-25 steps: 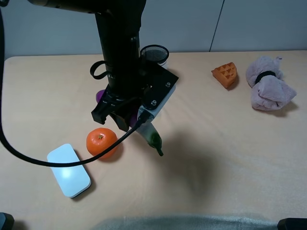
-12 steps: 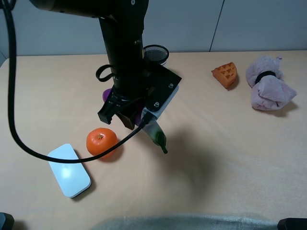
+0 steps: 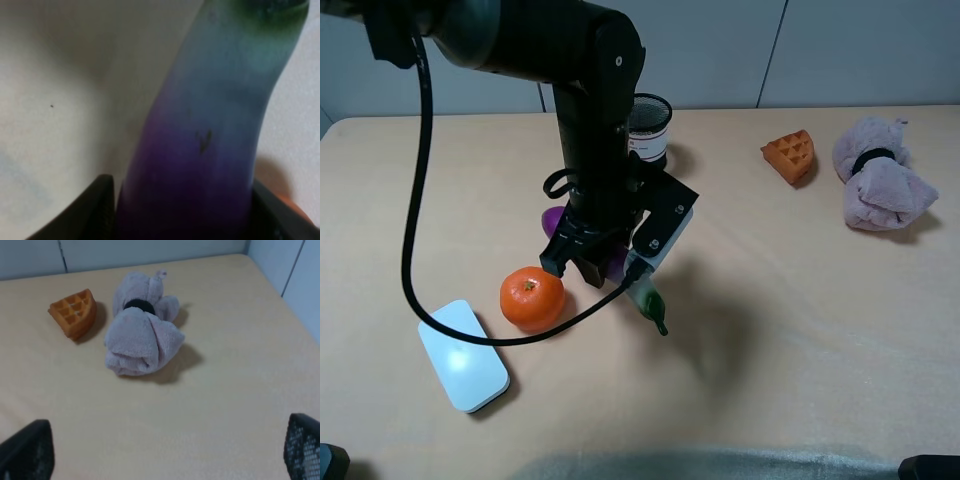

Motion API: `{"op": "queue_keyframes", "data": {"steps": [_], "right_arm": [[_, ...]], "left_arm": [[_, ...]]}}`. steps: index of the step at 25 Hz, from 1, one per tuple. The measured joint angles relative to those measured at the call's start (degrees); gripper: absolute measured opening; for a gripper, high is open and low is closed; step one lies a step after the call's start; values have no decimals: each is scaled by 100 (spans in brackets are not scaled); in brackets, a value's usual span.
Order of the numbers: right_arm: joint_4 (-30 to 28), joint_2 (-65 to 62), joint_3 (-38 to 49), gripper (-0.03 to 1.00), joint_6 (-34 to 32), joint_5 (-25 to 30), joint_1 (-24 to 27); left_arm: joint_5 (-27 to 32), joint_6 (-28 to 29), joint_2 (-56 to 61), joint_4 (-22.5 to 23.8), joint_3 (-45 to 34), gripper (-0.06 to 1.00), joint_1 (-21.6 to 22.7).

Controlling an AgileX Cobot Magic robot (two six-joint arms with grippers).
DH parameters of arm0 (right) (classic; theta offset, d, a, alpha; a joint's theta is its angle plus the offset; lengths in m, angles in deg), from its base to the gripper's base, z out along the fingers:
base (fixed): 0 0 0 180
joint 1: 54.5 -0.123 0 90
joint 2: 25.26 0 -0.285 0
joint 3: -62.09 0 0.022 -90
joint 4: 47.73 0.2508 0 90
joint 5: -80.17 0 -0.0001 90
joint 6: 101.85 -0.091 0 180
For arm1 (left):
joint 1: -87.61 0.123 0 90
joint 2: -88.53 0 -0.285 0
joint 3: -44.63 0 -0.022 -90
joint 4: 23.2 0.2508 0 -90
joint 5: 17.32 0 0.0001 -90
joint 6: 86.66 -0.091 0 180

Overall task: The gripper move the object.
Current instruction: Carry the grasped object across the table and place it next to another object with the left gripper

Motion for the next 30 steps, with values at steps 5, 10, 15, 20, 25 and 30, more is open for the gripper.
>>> {"op": "queue_keyframes", "data": {"steps": [5, 10, 15, 20, 25, 30], "right_arm": [[0, 0, 0, 69, 0, 0, 0], [0, 0, 0, 69, 0, 4, 0], [0, 0, 0, 69, 0, 4, 0], [0, 0, 0, 69, 0, 4, 0], [0, 0, 0, 69, 0, 4, 0], [0, 0, 0, 69, 0, 4, 0]], "left_arm": [[-32, 61, -194, 0, 0, 51, 0], [-80, 124, -304, 0, 0, 51, 0], [-131, 129, -324, 0, 0, 51, 0], [-211, 134, -330, 0, 0, 52, 0], [-358, 134, -330, 0, 0, 60, 0], [-385, 134, -330, 19, 0, 61, 0]]}}
